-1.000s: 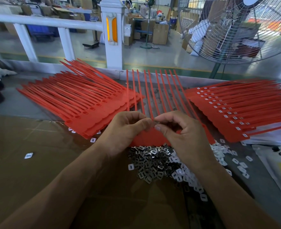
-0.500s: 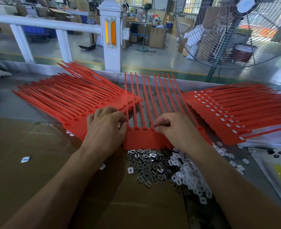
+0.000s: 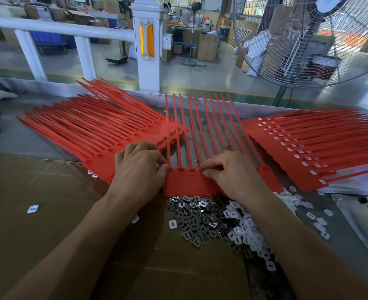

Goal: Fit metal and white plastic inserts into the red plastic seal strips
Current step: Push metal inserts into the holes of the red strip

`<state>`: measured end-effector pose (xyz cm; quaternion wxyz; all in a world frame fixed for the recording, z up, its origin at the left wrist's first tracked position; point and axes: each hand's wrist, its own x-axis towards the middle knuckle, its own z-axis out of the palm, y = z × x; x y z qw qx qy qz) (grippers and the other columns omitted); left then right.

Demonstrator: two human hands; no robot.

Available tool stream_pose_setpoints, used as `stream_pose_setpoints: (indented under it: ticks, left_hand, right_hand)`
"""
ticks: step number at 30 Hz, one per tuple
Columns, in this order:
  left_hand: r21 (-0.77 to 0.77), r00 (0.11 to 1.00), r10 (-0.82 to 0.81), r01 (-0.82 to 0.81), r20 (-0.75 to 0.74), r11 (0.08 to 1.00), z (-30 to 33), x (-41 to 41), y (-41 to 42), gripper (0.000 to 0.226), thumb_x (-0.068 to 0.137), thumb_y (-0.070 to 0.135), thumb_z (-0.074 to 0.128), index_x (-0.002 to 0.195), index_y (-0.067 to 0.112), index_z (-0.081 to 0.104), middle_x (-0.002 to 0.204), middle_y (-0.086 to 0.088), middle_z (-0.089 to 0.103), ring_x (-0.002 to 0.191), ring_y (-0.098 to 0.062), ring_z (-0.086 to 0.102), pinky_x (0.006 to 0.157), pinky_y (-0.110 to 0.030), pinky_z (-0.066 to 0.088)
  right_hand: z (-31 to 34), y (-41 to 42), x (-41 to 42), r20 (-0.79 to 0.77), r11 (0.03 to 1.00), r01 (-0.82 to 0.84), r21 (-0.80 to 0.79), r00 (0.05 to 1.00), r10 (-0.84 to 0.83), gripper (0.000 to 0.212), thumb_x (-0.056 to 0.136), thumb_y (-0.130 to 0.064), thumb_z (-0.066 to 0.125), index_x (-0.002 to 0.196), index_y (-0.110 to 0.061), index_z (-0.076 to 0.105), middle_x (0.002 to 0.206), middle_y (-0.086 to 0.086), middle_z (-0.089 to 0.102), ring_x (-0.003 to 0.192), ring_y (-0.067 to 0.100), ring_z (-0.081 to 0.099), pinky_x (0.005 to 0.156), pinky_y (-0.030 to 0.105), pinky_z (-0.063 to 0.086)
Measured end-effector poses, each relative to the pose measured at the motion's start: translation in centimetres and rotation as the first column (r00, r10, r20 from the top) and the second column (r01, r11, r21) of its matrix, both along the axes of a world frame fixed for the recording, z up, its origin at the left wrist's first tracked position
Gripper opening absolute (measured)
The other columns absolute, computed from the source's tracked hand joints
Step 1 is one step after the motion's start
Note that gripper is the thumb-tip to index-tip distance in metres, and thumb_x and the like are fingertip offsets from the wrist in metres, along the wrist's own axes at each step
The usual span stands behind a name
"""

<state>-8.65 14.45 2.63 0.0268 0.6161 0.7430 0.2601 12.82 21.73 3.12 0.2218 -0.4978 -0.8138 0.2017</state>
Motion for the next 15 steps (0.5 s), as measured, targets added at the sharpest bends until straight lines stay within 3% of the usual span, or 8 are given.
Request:
stream_pose_setpoints:
  ticks: [3, 6, 8, 11, 15]
  left_hand:
    - [-0.006, 1.000, 0.000, 0.000, -0.009, 1.000, -0.1, 0.0, 0.0, 0.019, 0.096, 0.042, 0.060, 0.108, 0.035, 0.074, 0.138, 0.013, 0.050, 0.135, -0.014, 0.029, 0.113, -0.042, 0.017]
    - [-0.003, 1.000, 0.002, -0.002, -0.018, 1.000, -0.2, 0.1, 0.0, 0.020, 0.096, 0.041, 0.060, 0.108, 0.035, 0.074, 0.138, 0.013, 0.051, 0.135, -0.014, 0.030, 0.113, -0.042, 0.017]
    - [0.000, 1.000, 0.006, -0.006, -0.021, 1.000, -0.2, 0.1, 0.0, 0.020, 0.096, 0.041, 0.060, 0.108, 0.035, 0.074, 0.138, 0.013, 0.051, 0.135, -0.014, 0.030, 0.112, -0.042, 0.017]
    - [-0.002, 1.000, 0.006, -0.006, -0.024, 1.000, -0.3, 0.0, 0.1, 0.020, 0.096, 0.040, 0.059, 0.108, 0.034, 0.074, 0.138, 0.013, 0.052, 0.135, -0.014, 0.030, 0.112, -0.042, 0.018]
    - [-0.002, 1.000, 0.010, -0.010, -0.029, 1.000, -0.3, 0.0, 0.1, 0.021, 0.096, 0.040, 0.059, 0.109, 0.034, 0.074, 0.137, 0.013, 0.052, 0.135, -0.014, 0.030, 0.112, -0.042, 0.018]
  right_hand:
    - [0.0, -0.3, 0.5, -0.020, 0.999, -0.028, -0.029, 0.999, 0.027, 0.025, 0.097, -0.024, 0.071, 0.118, -0.035, 0.077, 0.120, -0.016, 0.071, 0.086, -0.014, 0.051, 0.077, 0.003, 0.030]
    - [0.0, -0.6, 1.0, -0.035, 0.999, -0.039, -0.028, 0.999, 0.038, 0.027, 0.099, -0.020, 0.068, 0.122, -0.033, 0.075, 0.123, -0.018, 0.070, 0.084, -0.027, 0.045, 0.075, -0.002, 0.032]
    - [0.1, -0.8, 1.2, -0.008, 0.999, -0.052, -0.009, 0.999, 0.052, 0.027, 0.100, -0.017, 0.066, 0.121, -0.031, 0.076, 0.119, -0.015, 0.070, 0.090, -0.018, 0.053, 0.085, 0.003, 0.042]
    - [0.3, -1.1, 1.2, 0.040, 0.999, -0.048, 0.013, 0.998, 0.047, 0.024, 0.101, -0.017, 0.064, 0.118, -0.027, 0.077, 0.114, -0.011, 0.066, 0.106, 0.005, 0.061, 0.100, 0.029, 0.051]
    - [0.9, -1.9, 1.5, -0.004, 0.994, -0.104, 0.030, 0.995, 0.104, 0.016, 0.097, -0.024, 0.071, 0.110, -0.031, 0.078, 0.104, -0.018, 0.066, 0.099, -0.002, 0.061, 0.092, 0.021, 0.048]
